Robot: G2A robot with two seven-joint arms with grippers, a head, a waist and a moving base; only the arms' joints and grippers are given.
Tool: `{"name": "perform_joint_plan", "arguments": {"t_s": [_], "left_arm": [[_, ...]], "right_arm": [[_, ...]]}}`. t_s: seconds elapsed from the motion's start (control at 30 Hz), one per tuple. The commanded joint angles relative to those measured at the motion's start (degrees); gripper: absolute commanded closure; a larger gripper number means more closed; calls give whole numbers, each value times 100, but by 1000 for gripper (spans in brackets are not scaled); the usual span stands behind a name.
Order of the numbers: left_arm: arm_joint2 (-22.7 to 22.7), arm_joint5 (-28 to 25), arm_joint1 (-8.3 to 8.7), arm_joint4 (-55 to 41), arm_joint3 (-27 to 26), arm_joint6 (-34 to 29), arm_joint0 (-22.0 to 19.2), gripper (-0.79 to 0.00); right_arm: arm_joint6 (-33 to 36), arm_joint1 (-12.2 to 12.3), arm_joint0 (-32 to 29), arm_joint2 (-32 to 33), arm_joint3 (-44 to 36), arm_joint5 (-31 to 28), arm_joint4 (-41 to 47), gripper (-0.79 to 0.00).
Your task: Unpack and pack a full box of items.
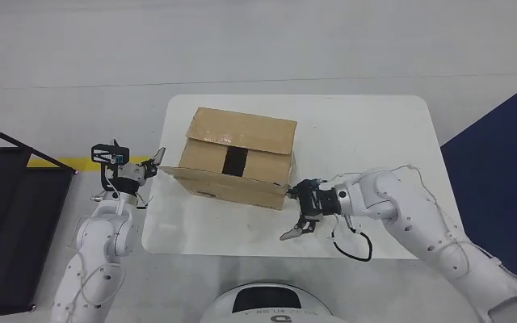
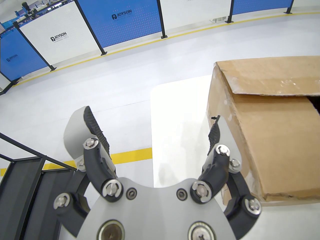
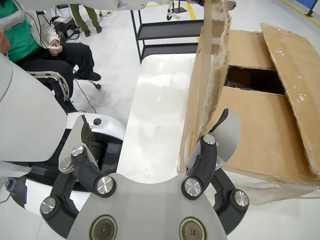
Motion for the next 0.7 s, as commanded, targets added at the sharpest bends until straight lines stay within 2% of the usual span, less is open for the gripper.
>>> {"name": "perform_joint_plan", "arguments": {"t_s": [0.0, 0.23, 0.4, 0.53, 0.67], "left_arm": [[0, 0, 0, 0, 0, 0, 0, -785], [0, 0, 0, 0, 0, 0, 0, -785], [0, 0, 0, 0, 0, 0, 0, -785], [0, 0, 0, 0, 0, 0, 0, -785], [0, 0, 0, 0, 0, 0, 0, -785]], "right_arm": [[-660, 164, 206, -371, 50, 0, -626, -785], [-3093, 596, 900, -1449, 338, 0, -2481, -785], [-4902, 774, 1159, -1668, 637, 0, -3314, -785], [-5518, 854, 1033, -1551, 817, 449, -3466, -785], [-5548, 906, 919, -1372, 839, 680, -3293, -785]]}}
